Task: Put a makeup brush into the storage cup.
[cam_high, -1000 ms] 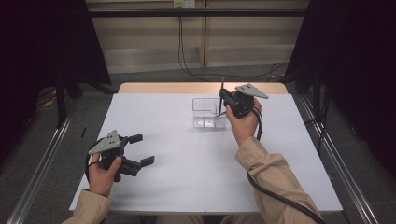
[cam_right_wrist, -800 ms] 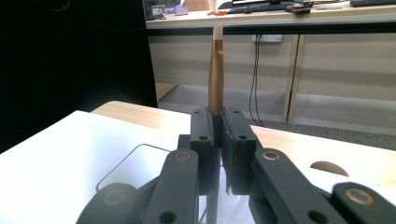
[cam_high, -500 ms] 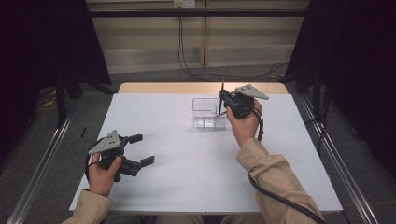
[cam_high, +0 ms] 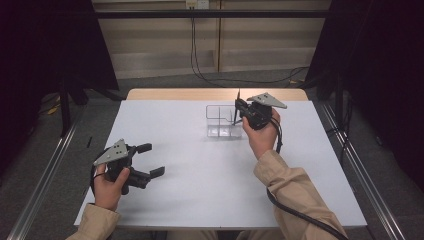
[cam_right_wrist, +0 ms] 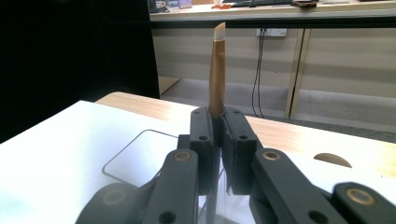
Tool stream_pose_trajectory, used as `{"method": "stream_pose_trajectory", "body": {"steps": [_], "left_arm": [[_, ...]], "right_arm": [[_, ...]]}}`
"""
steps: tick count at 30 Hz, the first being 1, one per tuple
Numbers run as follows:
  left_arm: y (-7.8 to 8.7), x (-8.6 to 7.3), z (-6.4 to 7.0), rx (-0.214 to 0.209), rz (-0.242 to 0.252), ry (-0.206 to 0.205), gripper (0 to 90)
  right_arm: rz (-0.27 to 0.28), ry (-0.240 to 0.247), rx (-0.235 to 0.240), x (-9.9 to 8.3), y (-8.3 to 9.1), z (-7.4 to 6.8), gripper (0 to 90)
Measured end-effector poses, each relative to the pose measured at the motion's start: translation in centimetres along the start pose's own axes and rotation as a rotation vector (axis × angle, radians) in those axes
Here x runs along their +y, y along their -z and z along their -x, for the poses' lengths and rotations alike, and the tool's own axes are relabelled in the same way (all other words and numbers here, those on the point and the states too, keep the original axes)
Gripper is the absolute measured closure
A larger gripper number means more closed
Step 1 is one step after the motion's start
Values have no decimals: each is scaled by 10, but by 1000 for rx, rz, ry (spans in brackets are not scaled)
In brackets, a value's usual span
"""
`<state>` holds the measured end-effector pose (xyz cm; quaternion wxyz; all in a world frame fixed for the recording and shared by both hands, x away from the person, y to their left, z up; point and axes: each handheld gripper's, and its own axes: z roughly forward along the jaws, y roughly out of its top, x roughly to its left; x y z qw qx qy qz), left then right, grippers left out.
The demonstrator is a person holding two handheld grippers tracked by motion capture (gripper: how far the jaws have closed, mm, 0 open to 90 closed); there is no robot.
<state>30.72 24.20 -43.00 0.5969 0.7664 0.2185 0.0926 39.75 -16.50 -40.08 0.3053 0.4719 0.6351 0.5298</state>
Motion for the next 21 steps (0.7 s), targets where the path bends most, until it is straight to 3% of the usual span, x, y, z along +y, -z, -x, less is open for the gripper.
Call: {"method": "stream_pose_trajectory", "body": {"steps": [7, 10, 12, 15, 21], "left_arm": [[0, 0, 0, 1, 0, 3, 12], [0, 0, 0, 0, 1, 4, 12], [0, 0, 0, 3, -1, 3, 12], [0, 0, 0, 3, 0, 3, 12], [0, 0, 0, 3, 0, 2, 12]], "right_arm": [[-9, -7, 10, 0, 1, 0, 804], [8, -27, 33, 1, 1, 0, 630], [17, -16, 30, 2, 1, -1, 602], [20, -2, 25, 2, 1, -1, 484], [39, -11, 35, 4, 3, 0, 399]]}}
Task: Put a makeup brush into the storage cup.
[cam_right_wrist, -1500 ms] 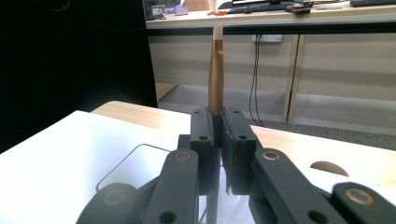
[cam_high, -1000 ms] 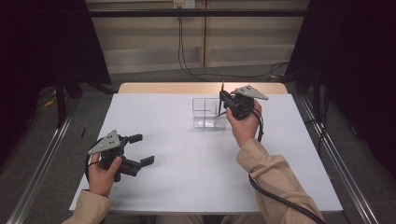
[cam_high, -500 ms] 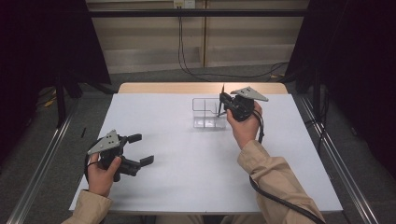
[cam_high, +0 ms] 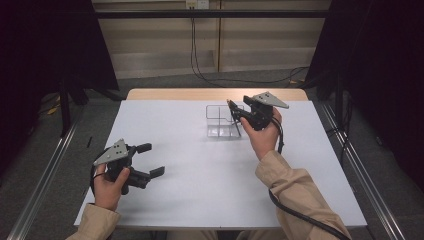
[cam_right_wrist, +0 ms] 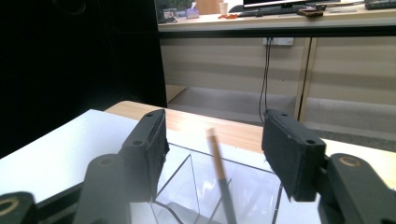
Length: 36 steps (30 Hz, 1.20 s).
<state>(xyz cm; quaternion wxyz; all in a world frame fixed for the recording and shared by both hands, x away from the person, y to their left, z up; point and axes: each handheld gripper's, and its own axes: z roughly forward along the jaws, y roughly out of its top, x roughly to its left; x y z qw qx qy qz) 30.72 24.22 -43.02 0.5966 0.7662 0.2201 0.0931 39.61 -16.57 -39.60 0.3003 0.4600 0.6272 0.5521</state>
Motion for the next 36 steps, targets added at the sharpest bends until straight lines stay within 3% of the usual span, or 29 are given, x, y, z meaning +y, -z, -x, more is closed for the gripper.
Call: {"method": "stream_pose_trajectory", "body": {"steps": [19, 25, 36], "left_arm": [[0, 0, 1, 5, -2, 1, 12], [1, 0, 1, 7, 0, 0, 12], [2, 0, 1, 9, 0, 0, 12]], "right_arm": [[-9, 61, 42, 3, 11, -1, 197], [-14, 57, 54, 2, 14, 3, 131], [-15, 63, 60, -2, 20, 12, 109]]}}
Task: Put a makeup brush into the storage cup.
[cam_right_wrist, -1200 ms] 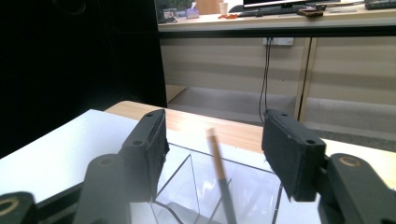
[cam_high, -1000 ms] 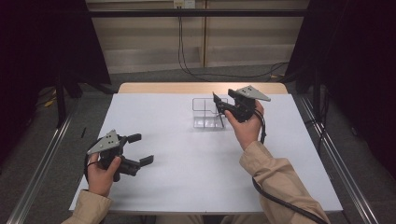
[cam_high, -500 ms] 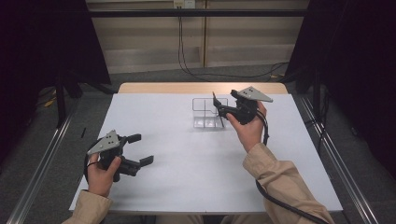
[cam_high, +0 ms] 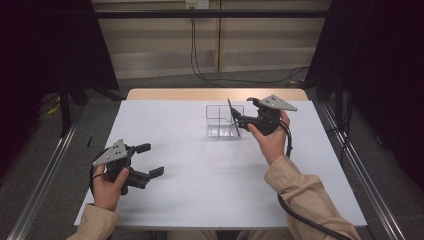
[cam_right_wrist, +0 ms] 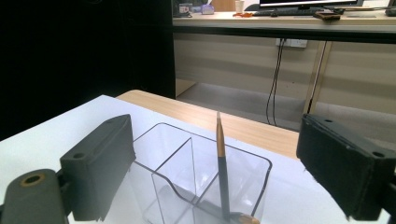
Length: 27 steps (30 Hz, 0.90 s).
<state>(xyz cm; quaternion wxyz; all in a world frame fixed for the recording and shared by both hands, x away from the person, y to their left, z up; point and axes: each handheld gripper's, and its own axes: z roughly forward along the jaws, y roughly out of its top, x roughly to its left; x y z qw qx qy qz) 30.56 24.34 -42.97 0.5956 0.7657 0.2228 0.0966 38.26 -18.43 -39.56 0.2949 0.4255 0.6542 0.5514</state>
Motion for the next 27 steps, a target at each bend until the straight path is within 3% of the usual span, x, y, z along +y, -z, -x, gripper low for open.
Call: {"method": "stream_pose_trajectory", "body": {"steps": [27], "left_arm": [[0, 0, -1, 5, 4, 0, 12]], "right_arm": [[-11, 63, 42, 0, 14, -6, 107]]}}
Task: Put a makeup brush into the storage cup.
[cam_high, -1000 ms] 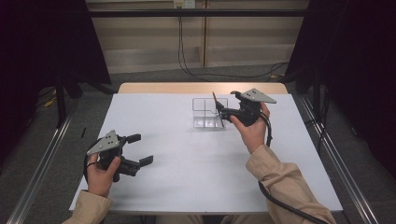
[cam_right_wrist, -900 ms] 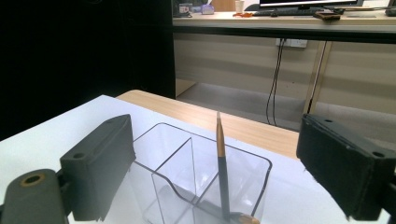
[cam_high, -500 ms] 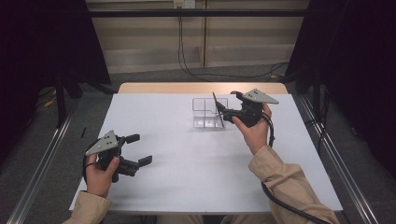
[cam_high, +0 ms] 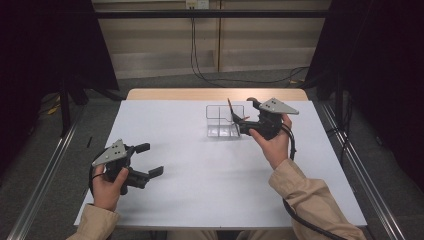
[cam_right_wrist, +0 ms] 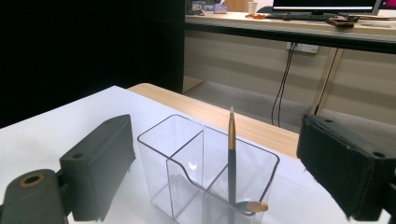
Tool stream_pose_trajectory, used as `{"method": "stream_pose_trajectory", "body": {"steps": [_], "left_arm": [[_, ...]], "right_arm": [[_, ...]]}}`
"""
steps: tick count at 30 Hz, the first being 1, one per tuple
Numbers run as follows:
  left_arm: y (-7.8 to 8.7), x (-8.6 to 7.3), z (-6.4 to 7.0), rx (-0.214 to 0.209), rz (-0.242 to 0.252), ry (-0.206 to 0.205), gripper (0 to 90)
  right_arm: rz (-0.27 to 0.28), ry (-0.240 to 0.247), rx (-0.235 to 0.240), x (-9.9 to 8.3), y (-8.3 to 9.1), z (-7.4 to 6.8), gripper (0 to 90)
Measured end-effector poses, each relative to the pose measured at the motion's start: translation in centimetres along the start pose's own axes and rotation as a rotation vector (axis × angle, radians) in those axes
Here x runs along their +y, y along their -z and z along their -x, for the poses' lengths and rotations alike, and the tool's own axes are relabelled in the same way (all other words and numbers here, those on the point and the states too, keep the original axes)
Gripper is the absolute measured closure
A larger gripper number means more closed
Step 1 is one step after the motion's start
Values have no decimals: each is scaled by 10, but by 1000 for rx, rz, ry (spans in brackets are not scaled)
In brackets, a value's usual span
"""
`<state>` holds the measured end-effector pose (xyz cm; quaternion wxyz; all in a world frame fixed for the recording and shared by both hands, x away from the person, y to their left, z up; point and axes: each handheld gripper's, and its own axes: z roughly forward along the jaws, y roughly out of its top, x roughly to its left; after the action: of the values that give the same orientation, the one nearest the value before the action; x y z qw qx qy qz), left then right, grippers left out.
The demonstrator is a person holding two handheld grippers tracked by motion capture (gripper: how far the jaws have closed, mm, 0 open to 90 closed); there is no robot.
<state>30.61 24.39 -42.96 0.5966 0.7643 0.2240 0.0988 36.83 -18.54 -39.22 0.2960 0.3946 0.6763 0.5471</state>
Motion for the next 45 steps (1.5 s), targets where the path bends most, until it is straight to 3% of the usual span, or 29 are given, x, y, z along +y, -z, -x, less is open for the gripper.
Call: {"method": "stream_pose_trajectory", "body": {"steps": [30, 45], "left_arm": [[-1, -2, -1, 3, -10, 1, 12], [0, -1, 0, 7, 0, 8, 12]], "right_arm": [[1, 2, 21, -12, 31, 7, 103], [5, 39, 36, -17, 48, 5, 96]]}}
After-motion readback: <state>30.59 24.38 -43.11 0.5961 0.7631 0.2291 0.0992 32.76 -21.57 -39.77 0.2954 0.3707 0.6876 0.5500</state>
